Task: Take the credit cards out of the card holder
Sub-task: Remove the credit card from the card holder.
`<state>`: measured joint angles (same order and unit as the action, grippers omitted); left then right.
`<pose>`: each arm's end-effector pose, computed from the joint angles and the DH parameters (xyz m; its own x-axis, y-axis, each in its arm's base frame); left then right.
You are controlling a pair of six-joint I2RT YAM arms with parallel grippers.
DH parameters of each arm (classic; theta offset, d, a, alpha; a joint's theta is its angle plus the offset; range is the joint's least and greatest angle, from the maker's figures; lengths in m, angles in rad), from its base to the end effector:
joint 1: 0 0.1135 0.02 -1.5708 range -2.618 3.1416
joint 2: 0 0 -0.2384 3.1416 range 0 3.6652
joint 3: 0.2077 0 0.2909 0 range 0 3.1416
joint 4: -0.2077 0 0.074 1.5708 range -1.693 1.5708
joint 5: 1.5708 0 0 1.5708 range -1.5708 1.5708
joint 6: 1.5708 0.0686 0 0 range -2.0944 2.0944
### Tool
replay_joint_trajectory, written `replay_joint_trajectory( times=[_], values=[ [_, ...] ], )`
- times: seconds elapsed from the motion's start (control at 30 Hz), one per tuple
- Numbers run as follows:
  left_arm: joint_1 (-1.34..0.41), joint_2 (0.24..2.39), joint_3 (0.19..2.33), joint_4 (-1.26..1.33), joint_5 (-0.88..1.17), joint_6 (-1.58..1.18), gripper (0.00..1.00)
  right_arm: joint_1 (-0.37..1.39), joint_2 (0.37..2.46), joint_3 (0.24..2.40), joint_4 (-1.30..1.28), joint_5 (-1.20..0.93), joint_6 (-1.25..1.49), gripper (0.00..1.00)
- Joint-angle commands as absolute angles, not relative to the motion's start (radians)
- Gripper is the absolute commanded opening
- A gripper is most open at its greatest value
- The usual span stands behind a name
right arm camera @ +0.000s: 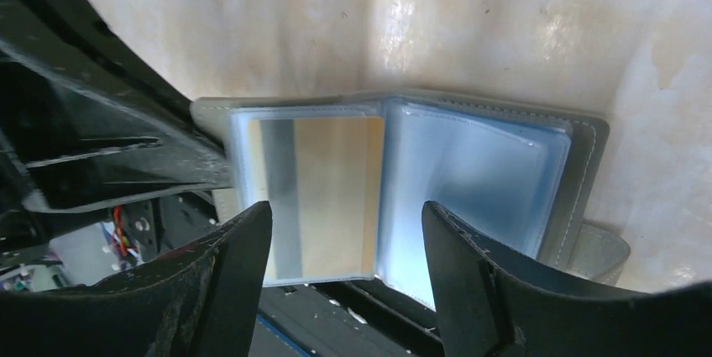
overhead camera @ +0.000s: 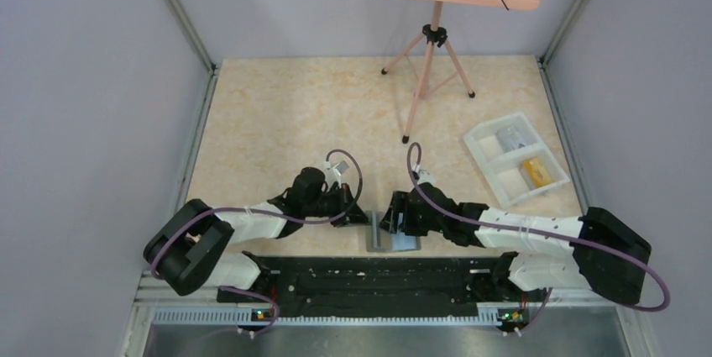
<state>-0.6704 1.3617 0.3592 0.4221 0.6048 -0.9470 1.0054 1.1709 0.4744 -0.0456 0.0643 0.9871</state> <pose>0.1978 -0.2066 0.0676 -0.9682 -0.0844 -0.2354 0.1674 0.4805 -0.8609 0.1586 0.2417 0.1002 -0.8815 0.1650 -0.4424 -0.1483 0.7929 0.5911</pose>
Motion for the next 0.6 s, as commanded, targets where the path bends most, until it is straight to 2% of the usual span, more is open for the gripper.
replay_joint_trajectory(
  times=[0.0, 0.4, 0.57],
  values=[
    [-0.675, 1.312, 0.392, 0.419, 0.587, -0.936, 0.00, 1.048, 1.220, 0.540, -0.007, 0.086, 0.977, 0.67],
    [-0.675, 1.314, 0.394, 0.416, 0.582, -0.938, 0.00, 1.101, 1.269, 0.580, 0.015, 0.120, 0.988, 0.68],
    [-0.675, 1.306, 0.393, 0.401, 0.577, -0.930, 0.00, 1.103, 1.291, 0.593, -0.030, 0.142, 0.985, 0.62]
  ],
)
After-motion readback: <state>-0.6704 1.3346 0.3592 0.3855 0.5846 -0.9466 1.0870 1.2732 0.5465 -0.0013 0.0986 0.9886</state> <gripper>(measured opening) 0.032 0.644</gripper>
